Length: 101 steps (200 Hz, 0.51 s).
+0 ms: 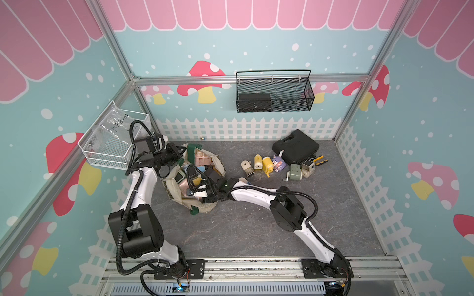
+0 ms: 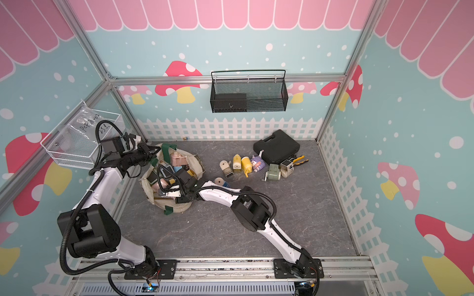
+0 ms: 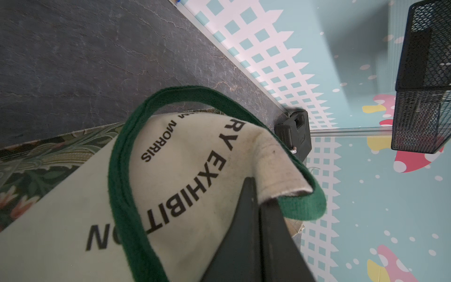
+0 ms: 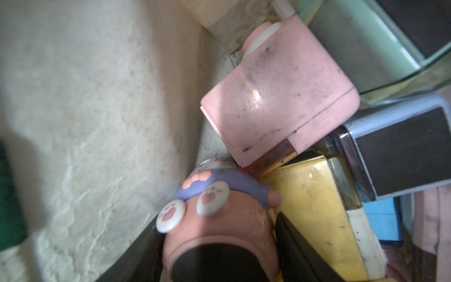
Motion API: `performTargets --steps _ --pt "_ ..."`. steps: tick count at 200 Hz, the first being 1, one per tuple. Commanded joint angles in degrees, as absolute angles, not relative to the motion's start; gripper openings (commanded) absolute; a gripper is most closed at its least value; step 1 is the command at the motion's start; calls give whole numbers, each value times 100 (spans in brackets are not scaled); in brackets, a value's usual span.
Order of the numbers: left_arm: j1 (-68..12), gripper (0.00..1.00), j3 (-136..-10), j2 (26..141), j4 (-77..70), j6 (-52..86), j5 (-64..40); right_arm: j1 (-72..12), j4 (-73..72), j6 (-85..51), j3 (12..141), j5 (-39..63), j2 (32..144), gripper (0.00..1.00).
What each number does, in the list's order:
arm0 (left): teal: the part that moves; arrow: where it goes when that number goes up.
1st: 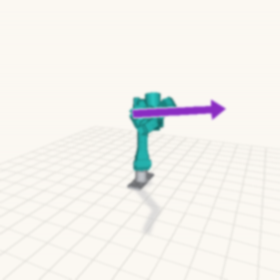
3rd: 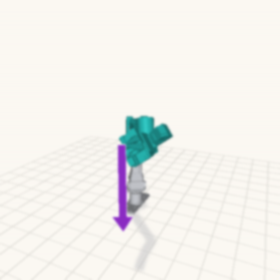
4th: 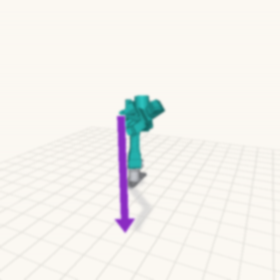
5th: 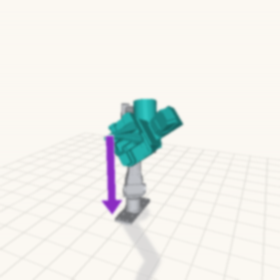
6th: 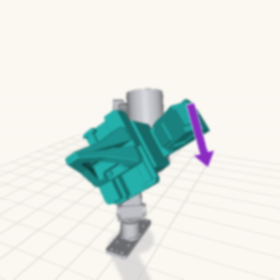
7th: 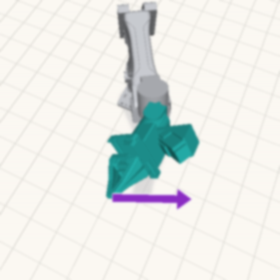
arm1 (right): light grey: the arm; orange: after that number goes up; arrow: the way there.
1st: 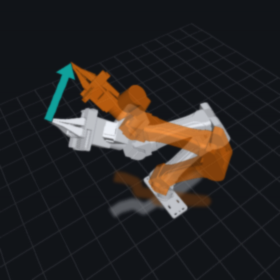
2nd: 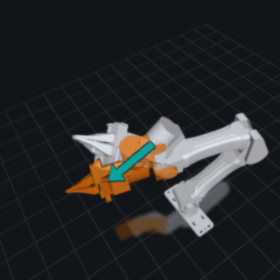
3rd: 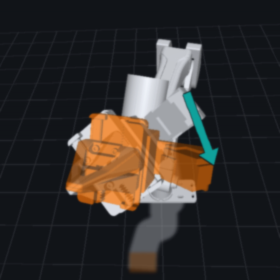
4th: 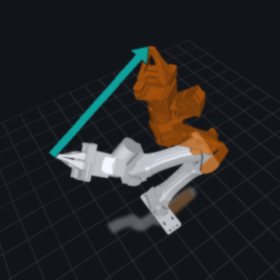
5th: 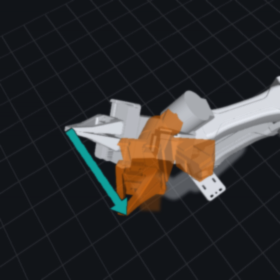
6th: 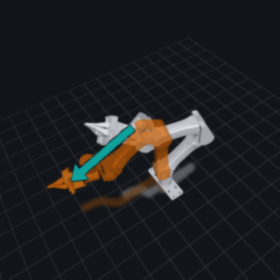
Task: Take out the pencil sharpeners from the tote bags
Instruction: Pick up the pencil sharpener from the canvas bag.
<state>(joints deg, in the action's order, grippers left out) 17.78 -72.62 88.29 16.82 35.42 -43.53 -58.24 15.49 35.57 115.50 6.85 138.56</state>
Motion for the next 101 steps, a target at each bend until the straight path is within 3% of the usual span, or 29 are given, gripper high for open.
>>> performTargets --steps 1,101 --pt "1826 0 -7225 8737 1414 3577 -4469 -5835 1900 3397 11405 782 13682 52" --pt "1837 0 -7224 8743 1417 3577 -4474 -5833 1417 3209 10662 836 12765 49"
